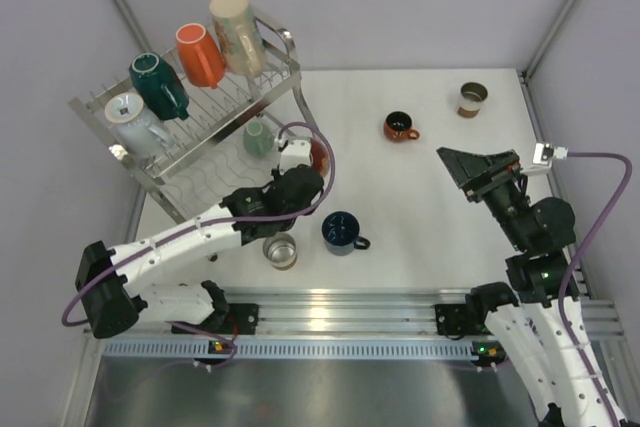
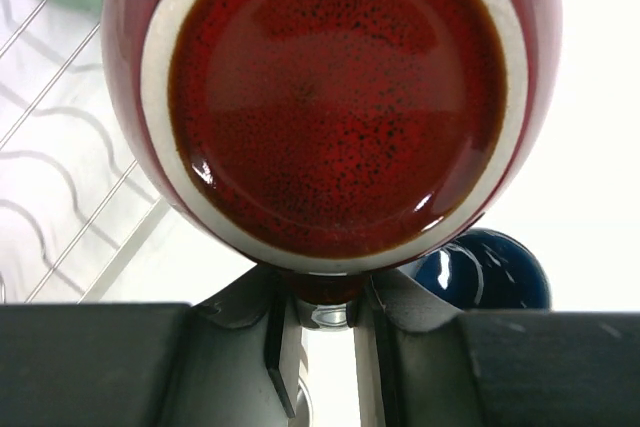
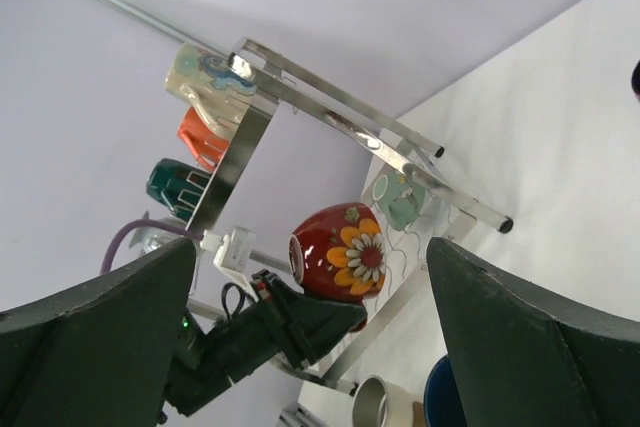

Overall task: Load the cups into the dish rack
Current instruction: Place the cup upside down on the dish rack

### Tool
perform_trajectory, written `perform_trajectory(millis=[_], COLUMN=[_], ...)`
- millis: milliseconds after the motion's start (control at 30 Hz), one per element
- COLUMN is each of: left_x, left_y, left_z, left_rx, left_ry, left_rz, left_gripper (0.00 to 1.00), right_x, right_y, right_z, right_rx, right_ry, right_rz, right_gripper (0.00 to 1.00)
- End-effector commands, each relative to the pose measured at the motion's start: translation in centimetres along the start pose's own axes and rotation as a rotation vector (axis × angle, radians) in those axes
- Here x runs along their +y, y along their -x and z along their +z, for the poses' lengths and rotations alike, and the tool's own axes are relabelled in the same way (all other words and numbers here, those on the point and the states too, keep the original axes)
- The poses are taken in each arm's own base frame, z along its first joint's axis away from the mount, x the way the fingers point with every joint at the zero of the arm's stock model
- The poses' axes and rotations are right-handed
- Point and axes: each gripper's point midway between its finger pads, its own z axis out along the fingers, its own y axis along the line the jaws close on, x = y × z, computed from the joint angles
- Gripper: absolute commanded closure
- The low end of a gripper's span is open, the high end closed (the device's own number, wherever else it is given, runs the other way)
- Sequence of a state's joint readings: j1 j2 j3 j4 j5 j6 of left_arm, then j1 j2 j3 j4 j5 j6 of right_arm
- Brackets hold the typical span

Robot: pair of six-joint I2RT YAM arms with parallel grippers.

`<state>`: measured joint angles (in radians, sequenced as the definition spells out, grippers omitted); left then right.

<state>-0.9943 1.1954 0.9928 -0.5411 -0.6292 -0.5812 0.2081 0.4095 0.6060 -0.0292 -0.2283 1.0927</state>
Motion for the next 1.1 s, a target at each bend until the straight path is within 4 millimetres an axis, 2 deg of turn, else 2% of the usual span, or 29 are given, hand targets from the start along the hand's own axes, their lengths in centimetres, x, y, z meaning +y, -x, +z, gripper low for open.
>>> perform_trajectory(millis=[0, 233, 767, 1067], left_x=[1.7, 3.4, 3.8, 5.7], left_y=[2.2, 1.4, 0.2, 1.1], left_z=[0.5, 2.4, 5.9, 7.0], left_rx=[-0.065, -0.006, 0.065, 0.055], left_ry=[0.082, 0.138, 0.219, 0.283], left_rz=[-0.163, -0.228, -0.232, -0.259], left_gripper=[1.0, 1.0, 1.0, 1.0], right_x=[2.2, 2.7, 3.8, 3.9], right_y=[1.9, 2.7, 4.3, 4.8], right_z=[-0.9, -1.7, -3.6, -4.4], right_rx=[-0.057, -0.094, -0.16, -0.185], right_ry=[0.026, 0.007, -0.009, -0.023], right_rz=[-0.074, -0.125, -0.216, -0.252], right_gripper=[0.01, 0.0, 0.01, 0.01])
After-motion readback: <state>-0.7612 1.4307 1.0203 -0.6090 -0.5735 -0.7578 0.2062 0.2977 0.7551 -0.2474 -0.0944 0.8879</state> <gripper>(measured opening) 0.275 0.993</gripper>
